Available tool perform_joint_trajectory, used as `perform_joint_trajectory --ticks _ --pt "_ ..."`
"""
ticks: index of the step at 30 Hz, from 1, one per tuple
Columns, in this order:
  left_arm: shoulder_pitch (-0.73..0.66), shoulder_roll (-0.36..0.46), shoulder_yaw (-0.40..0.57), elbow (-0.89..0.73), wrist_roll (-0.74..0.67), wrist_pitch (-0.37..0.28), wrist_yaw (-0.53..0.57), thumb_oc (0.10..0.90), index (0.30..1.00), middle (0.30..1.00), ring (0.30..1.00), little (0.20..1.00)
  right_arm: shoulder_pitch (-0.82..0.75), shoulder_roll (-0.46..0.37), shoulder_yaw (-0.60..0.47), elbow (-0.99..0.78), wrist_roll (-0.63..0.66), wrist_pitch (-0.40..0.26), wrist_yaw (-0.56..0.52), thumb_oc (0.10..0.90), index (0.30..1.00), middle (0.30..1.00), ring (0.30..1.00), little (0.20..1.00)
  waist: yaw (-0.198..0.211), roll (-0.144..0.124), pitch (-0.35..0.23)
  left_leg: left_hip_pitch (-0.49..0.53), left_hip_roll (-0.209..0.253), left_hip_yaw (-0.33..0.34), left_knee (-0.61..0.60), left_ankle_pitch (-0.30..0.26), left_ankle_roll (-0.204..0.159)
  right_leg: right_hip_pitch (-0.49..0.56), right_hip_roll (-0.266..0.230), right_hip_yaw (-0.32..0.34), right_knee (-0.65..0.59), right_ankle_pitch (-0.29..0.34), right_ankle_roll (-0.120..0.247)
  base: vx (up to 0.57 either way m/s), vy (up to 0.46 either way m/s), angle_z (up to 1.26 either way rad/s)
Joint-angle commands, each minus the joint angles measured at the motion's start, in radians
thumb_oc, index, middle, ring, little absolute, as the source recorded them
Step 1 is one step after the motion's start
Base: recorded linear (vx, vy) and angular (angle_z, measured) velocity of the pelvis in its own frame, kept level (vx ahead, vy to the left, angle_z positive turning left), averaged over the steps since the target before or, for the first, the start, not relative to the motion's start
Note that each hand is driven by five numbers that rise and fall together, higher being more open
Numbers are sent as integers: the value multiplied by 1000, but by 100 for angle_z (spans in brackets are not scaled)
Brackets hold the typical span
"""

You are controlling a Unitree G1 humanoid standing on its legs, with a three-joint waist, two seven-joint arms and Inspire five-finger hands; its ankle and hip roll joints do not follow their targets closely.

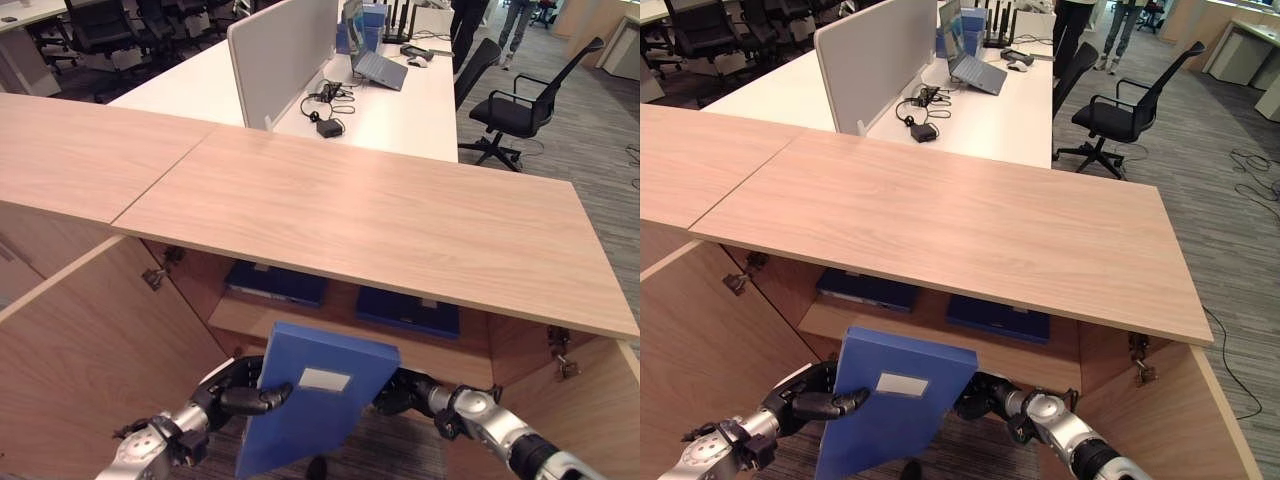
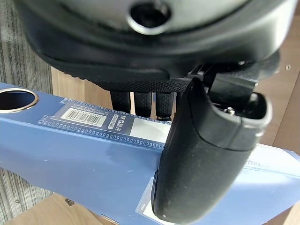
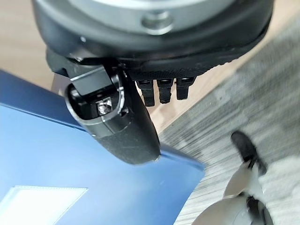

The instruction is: Put the empty folder in the office cabinet

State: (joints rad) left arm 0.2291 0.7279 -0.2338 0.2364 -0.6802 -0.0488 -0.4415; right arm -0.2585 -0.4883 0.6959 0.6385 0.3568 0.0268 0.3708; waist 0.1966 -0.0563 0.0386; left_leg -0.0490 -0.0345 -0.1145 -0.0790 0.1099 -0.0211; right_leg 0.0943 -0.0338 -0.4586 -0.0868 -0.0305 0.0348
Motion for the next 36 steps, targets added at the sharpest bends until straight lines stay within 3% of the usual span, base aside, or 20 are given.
perform_joint_trajectory --ticks 1,4,7,12,19,23,29,36 --pt "-105 11 23 -22 -2 -102 -52 400 300 300 300 300 -111 -19 26 -85 -47 -80 43 800 900 900 900 900 1 -39 -49 32 -5 -15 -8 -116 -3 -30 -39 82 32 -2 65 0 0 0" --pt "-91 39 42 -28 8 -97 -57 400 300 300 300 300 -135 -78 11 -45 -153 -93 20 800 900 900 900 900 -1 -38 -50 33 -3 -12 -8 -117 -4 -29 -38 82 32 -2 66 0 0 0" --pt "-85 56 52 -31 0 -95 -64 400 300 300 300 300 -142 -103 -12 -13 -168 -97 6 800 900 900 900 900 -2 -37 -50 34 -3 -11 -8 -117 -4 -28 -38 82 32 -1 67 0 0 0" --pt "-86 64 65 -30 -26 -96 -70 400 300 300 300 300 -134 -92 -107 65 -126 -108 -47 800 900 900 900 900 -4 -31 -57 34 -5 -13 -8 -117 -4 -28 -37 84 30 -1 66 0 0 0" --pt "-96 72 71 -29 -30 -95 -65 400 300 300 300 300 -146 -77 -153 111 -97 -108 -73 800 900 900 900 900 -6 -28 -56 35 -5 -15 -8 -117 -4 -23 -36 83 26 0 65 0 0 0" --pt "-113 48 77 -22 -52 -98 -61 400 300 300 300 300 -135 -42 -172 117 -11 -98 -61 800 900 900 900 900 -6 -27 -56 35 -7 -16 -8 -117 -5 -24 -36 84 26 0 63 0 0 0" --pt "-145 -44 94 -35 -81 -106 -34 400 300 300 300 300 -113 41 -145 112 42 -88 -27 800 900 900 900 900 -4 -30 -53 35 -8 -16 -8 -119 -5 -24 -36 88 25 -2 60 0 0 0" --pt "-192 -53 82 -19 -33 -117 -22 400 300 300 300 300 -137 19 -25 12 -36 -64 55 800 900 900 900 900 -7 -37 -51 36 -6 -10 -8 -121 -7 -23 -35 88 24 -3 59 0 0 0"
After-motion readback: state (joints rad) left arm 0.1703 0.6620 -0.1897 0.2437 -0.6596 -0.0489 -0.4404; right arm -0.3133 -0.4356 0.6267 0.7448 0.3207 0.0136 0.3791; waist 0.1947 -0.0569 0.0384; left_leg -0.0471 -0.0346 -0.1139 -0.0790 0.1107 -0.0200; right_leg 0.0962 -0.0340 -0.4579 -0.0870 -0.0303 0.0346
